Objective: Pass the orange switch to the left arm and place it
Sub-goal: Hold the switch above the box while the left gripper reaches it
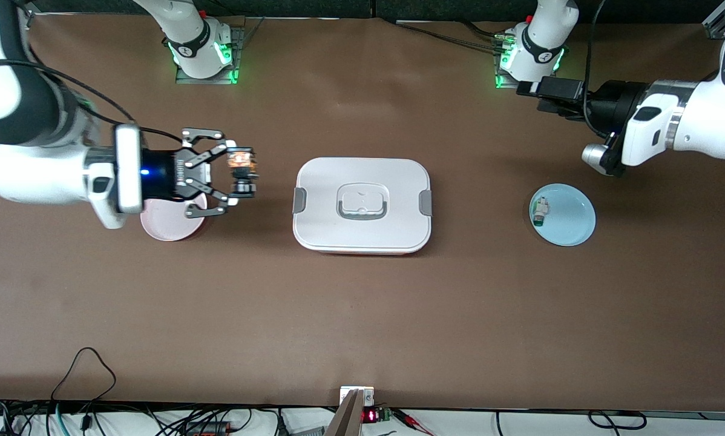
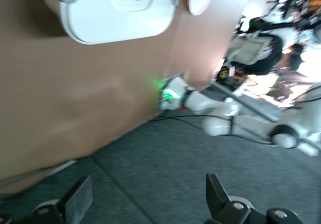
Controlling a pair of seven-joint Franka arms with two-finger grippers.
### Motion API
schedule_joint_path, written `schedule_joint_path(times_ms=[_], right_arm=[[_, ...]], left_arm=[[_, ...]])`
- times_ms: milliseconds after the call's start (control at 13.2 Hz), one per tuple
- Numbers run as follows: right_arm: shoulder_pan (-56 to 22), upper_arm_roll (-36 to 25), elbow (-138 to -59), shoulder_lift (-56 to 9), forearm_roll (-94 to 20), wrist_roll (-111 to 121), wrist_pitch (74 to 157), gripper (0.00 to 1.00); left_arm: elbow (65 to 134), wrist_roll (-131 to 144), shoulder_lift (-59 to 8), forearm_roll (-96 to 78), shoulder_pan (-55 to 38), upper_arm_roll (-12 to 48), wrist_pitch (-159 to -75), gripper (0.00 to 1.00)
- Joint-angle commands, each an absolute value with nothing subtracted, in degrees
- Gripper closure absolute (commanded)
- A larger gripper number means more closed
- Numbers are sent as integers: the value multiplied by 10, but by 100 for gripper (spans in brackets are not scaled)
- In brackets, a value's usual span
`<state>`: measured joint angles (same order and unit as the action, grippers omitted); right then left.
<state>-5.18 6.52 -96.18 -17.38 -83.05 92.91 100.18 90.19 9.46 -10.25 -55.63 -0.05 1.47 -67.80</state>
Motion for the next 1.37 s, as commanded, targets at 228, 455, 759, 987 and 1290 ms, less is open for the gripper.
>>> schedule_joint_path(times_ms=[228, 455, 759, 987, 1290], right_arm=[[-83, 121, -956, -201, -895, 937, 1086, 59], [-120, 122, -942, -211, -901, 927, 1138, 61], [-151, 146, -926, -220, -945, 919, 1215, 66], [-154, 167, -917, -219, -949, 918, 1250, 71], [-159, 168, -917, -219, -949, 914, 1252, 72]], left_arm=[[954, 207, -105, -717, -6, 67, -817, 0], [972, 198, -111, -754, -6, 139, -949, 0], [995, 98, -134, -820, -8, 244, -1138, 0], [994, 48, -166, -833, -8, 292, -1218, 0], [991, 71, -168, -846, -4, 293, -1216, 0]])
